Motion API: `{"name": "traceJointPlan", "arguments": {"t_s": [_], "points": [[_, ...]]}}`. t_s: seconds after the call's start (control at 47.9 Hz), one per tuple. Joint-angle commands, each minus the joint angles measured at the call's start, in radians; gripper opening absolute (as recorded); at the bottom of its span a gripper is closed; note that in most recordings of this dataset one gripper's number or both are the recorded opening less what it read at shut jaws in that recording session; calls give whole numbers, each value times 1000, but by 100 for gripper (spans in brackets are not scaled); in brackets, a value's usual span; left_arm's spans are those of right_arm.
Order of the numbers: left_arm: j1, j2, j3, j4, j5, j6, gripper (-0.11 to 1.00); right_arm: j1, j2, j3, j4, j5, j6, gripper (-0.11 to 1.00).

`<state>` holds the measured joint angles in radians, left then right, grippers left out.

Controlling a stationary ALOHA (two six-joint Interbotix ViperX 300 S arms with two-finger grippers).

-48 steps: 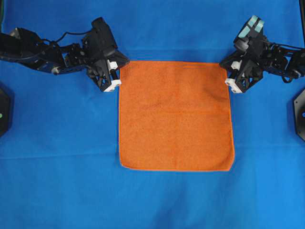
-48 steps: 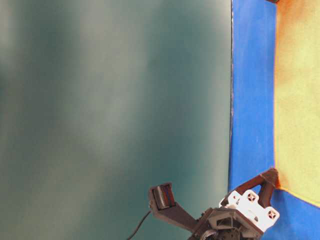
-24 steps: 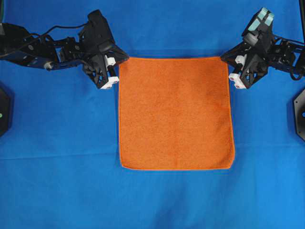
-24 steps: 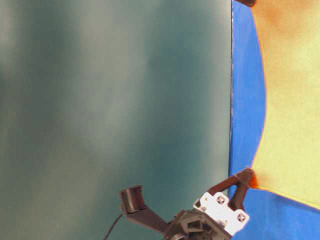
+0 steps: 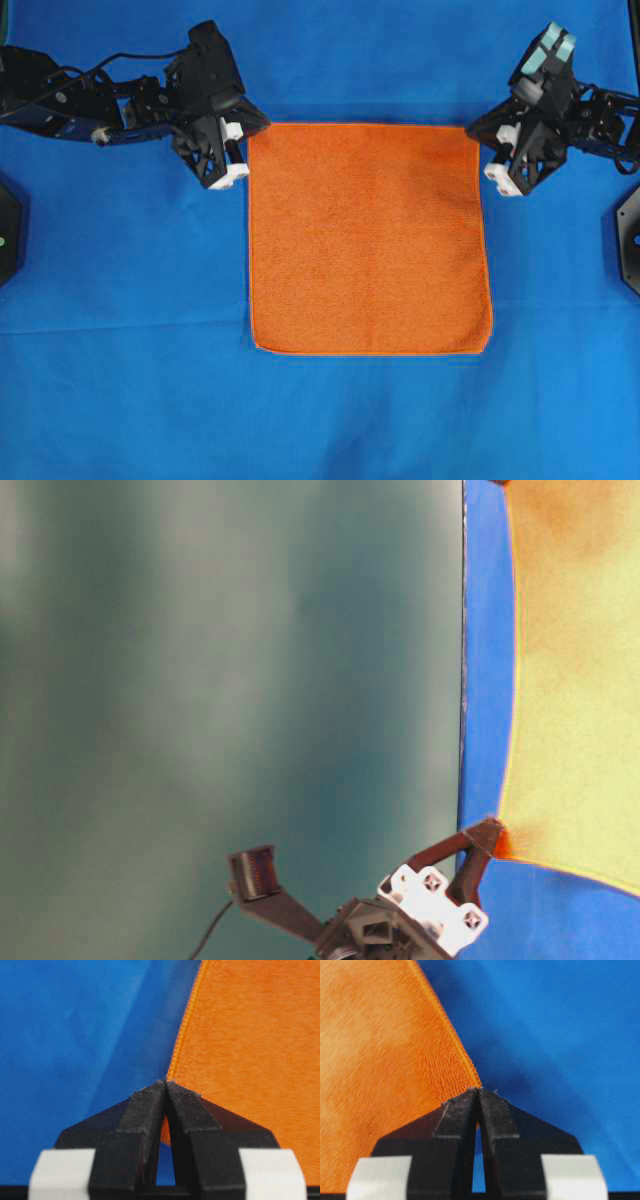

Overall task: Fold the orange towel.
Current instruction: 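Pull both held corners toward the near edge, folding towel in half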

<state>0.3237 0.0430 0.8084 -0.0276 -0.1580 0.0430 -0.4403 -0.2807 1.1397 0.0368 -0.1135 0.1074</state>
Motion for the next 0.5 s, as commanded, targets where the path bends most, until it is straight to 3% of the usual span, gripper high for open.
{"name": "traceJointPlan", "arguments": {"t_s": [0.0,0.292,0.48], "points": [[-35,-51,-20,2,11,-3,3,31,-49,-6,14,37,2,1],[-195,-97,-26,2,130,-15,3,190,-187,-2,55,187,11,1],[-319,-97,-34,2,164,-72,3,331,-216,9,67,262,84,1]]}}
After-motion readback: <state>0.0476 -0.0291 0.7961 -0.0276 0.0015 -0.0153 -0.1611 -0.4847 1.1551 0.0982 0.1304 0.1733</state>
